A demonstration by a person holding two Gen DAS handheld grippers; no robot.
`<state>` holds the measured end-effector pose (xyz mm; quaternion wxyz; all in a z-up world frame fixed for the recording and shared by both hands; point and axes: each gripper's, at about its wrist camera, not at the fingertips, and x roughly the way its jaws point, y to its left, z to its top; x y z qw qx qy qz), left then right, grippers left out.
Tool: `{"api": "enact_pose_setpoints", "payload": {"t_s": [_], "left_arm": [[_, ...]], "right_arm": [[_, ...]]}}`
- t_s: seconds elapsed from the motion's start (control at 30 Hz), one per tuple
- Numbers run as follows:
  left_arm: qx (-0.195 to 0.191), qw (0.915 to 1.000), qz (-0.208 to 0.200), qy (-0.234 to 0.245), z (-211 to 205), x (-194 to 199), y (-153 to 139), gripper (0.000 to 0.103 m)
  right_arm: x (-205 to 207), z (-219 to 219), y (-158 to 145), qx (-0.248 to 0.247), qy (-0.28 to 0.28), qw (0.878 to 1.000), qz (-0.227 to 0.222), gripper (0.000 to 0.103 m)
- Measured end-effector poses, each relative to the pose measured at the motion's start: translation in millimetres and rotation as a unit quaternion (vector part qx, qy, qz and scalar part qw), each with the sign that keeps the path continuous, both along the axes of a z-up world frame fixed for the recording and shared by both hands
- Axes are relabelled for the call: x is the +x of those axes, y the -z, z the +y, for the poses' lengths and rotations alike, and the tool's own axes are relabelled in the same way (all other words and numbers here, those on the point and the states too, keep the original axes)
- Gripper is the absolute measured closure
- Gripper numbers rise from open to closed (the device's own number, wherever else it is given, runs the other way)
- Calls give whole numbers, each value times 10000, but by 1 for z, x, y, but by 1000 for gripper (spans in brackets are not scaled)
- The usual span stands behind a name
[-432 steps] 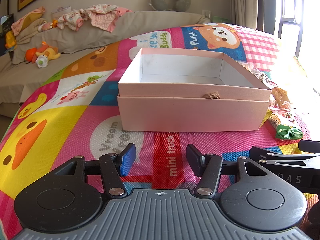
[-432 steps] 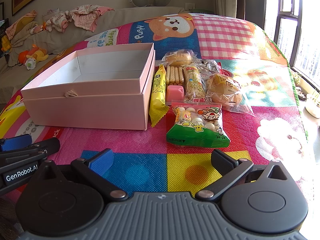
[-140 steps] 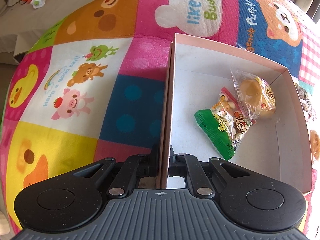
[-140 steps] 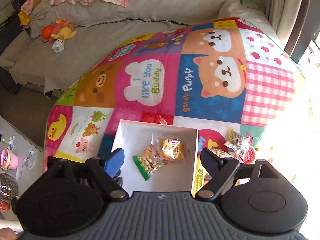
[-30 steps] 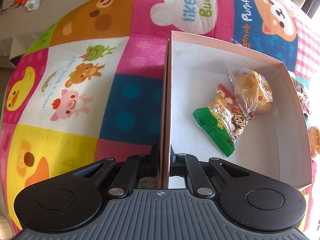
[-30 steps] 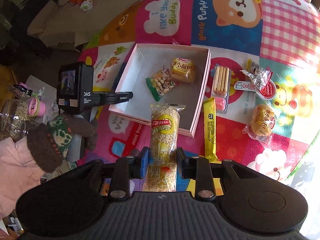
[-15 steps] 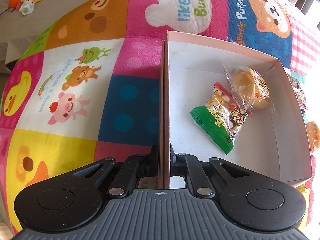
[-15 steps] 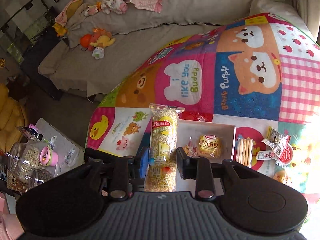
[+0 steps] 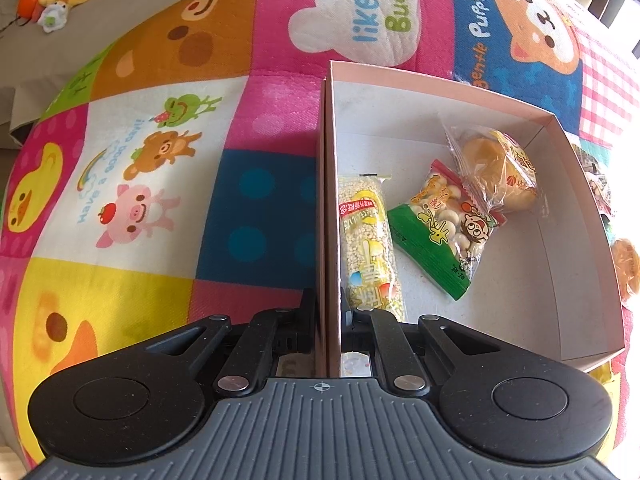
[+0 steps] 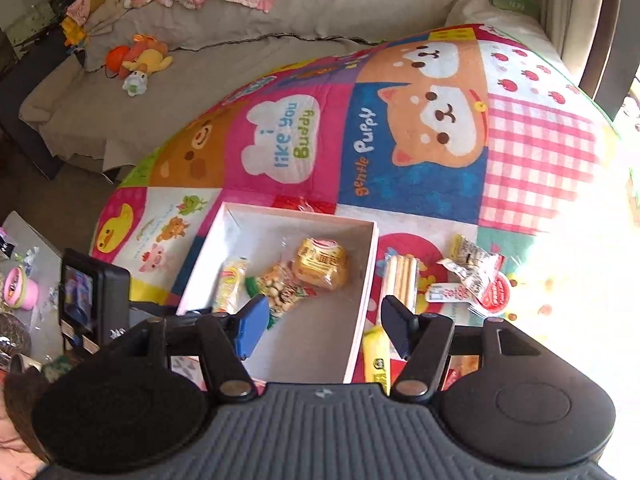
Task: Organize objects
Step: 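Lower the rice-cracker stick into the pink box and open the right gripper, then grasp the yellow stick snack with the right gripper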
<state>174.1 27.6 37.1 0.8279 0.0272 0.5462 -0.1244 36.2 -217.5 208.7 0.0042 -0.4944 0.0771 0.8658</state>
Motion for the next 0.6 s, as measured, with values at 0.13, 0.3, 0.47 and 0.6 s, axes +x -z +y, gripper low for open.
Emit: {"api": "enact_pose_setpoints", "payload": {"t_s": [0.13,0.3,0.47,0.6], "left_arm": [[14,10000,-7,88,0,0,0,93],[43,10000,35,69,-1,2,-1,93],[71,9999,47,55,-2,3,-2,93],[126,9999,60,41,-5,3,-2,93]], "right_arm": [[24,15,31,206,120,9994,-238,40],[46,24,75,281,81,9977,-612,40],[51,26,122,217,53,9944,-1035,40],[40,21,145,235,-182,9932,-1129,42]]}}
